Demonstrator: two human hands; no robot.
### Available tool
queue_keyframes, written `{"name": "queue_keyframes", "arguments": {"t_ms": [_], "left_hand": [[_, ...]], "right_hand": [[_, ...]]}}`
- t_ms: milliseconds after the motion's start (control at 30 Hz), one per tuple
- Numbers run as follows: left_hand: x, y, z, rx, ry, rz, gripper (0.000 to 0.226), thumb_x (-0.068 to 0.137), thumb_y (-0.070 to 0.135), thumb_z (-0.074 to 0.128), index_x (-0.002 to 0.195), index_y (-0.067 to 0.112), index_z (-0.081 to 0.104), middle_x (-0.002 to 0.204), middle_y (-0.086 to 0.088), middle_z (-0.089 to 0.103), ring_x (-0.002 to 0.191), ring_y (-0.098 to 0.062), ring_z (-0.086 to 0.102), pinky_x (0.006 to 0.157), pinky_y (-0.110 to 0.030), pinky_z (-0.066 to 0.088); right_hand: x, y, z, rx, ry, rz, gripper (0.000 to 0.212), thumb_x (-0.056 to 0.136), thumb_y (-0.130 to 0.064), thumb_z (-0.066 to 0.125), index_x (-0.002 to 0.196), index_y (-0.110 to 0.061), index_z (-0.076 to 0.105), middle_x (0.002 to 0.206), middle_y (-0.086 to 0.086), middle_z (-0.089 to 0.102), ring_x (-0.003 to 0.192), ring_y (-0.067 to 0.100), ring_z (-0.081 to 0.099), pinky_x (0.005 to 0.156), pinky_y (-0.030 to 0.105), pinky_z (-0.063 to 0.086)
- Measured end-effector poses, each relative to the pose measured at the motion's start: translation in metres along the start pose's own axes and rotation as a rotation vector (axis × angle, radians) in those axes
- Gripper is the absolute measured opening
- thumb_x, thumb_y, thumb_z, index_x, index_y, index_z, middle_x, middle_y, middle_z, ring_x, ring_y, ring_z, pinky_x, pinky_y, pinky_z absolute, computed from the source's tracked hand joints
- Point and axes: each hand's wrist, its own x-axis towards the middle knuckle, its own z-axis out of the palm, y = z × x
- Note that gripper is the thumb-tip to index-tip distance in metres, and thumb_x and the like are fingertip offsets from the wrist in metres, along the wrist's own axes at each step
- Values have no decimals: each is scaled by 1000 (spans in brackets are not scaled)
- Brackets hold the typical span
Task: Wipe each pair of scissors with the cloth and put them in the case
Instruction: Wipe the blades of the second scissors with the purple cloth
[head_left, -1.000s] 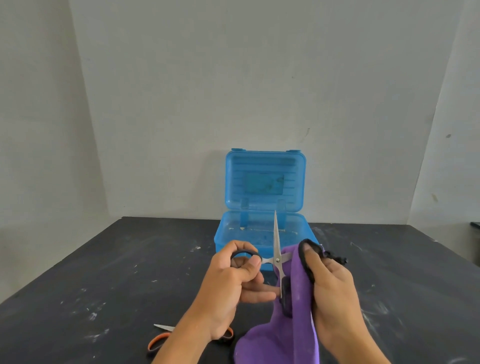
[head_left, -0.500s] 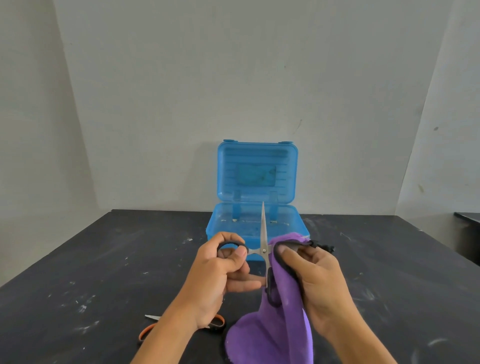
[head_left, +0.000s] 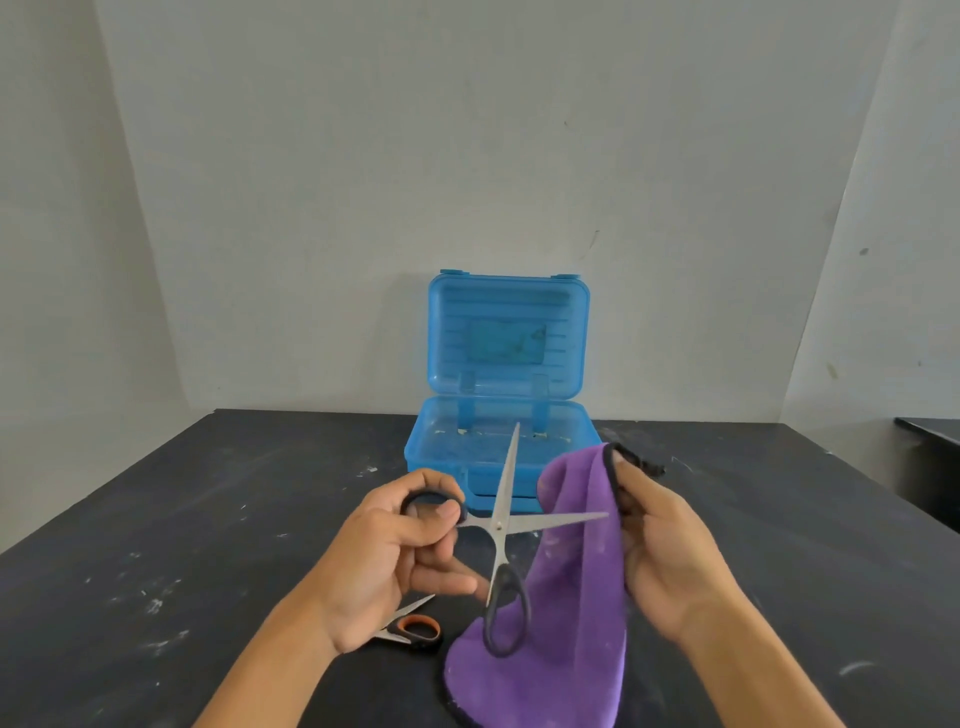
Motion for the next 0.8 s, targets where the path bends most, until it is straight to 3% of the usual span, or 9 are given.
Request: {"name": "queue_keyframes", "arguments": {"t_ms": [100, 167, 233, 367, 433, 567, 700, 800], "left_hand": [[0, -1, 3, 48, -65, -20, 16, 80, 16, 75, 94, 11, 70, 61, -9, 53, 73, -48, 73, 52, -30, 60], [1, -3, 4, 81, -68, -12, 24, 76, 21, 78, 96, 10, 70, 62, -10, 56, 74, -47, 73, 51, -29, 59], [1, -5, 3, 109, -50, 12, 28, 74, 25, 80, 96, 10, 71, 64, -11, 59, 70, -44, 74, 50, -28, 58], [4, -8, 4, 155, 29, 97, 31, 66, 33, 84, 90, 15, 75, 69, -10, 66, 60, -29, 72, 48, -28, 57], [5, -8, 5, 176, 49, 136, 26, 67, 35, 83, 84, 18, 74, 69, -7, 67, 59, -24, 70, 49, -28, 56], [7, -7, 8, 206, 110, 197, 16, 76, 29, 79, 83, 17, 72, 67, -7, 64, 57, -26, 69, 48, -29, 55], [8, -8, 13, 269, 127, 225, 9, 77, 27, 74, 81, 19, 72, 65, -8, 65, 55, -27, 68, 46, -28, 54], [9, -9, 17, 303, 113, 224, 6, 78, 25, 71, 79, 20, 71, 63, -9, 63, 53, -26, 66, 45, -27, 52]], "right_hand": [[-4, 3, 4, 4, -73, 69, 49, 93, -40, 65, 110, 4, 79, 112, 30, 76, 86, 34, 77, 70, 42, 66], [-7, 7, 5, -7, -117, 81, 54, 95, -38, 64, 121, 8, 72, 124, 36, 70, 101, 41, 72, 86, 50, 64], [-11, 10, 5, -15, -200, 80, 55, 99, -33, 67, 129, 13, 64, 133, 40, 63, 112, 44, 64, 103, 57, 53], [-15, 14, 5, -16, -329, 73, 75, 70, -36, 96, 117, 15, 67, 109, 28, 74, 93, 35, 73, 89, 44, 61], [-16, 15, 5, -27, -359, 84, 86, 62, -38, 101, 115, 17, 62, 104, 25, 74, 89, 32, 74, 85, 41, 62], [-17, 15, 1, -61, -347, 85, 77, 72, -36, 95, 116, 18, 62, 108, 28, 71, 94, 36, 71, 87, 42, 61], [-17, 18, 2, -317, -302, 33, 45, 78, -24, 86, 104, 10, 73, 105, 37, 72, 94, 34, 69, 91, 42, 59], [-16, 21, 8, -463, -295, -6, 27, 82, -24, 82, 99, -3, 82, 103, 24, 80, 93, 26, 76, 92, 39, 61]]}}
